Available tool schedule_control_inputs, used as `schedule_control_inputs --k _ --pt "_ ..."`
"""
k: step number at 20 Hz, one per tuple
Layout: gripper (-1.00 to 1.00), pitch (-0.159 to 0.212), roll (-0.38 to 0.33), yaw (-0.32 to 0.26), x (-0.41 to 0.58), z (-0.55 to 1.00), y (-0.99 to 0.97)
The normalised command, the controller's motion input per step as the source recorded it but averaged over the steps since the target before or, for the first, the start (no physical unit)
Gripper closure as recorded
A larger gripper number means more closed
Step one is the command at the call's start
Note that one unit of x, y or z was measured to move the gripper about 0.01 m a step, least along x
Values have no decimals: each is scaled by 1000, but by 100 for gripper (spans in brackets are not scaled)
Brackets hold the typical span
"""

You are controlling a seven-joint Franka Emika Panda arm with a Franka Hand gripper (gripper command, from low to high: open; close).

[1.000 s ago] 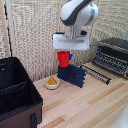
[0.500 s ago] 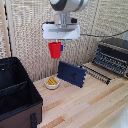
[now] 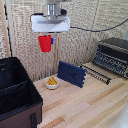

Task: Kindly spot and seek the red cup placed ahead of you. Cautiously adjust your gripper towards the red cup, gripping it gently. Find the after-storage area of the caddy. Relocate the red cup in your grip over the rear portion and softly release it into the compartment.

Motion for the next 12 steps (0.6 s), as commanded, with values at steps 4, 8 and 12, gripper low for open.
schedule_control_inputs --k 4,8,12 --pt "100 2 16 49 416 355 696" --pt "100 0 27 48 374 316 699" --pt "100 0 31 48 341 317 704"
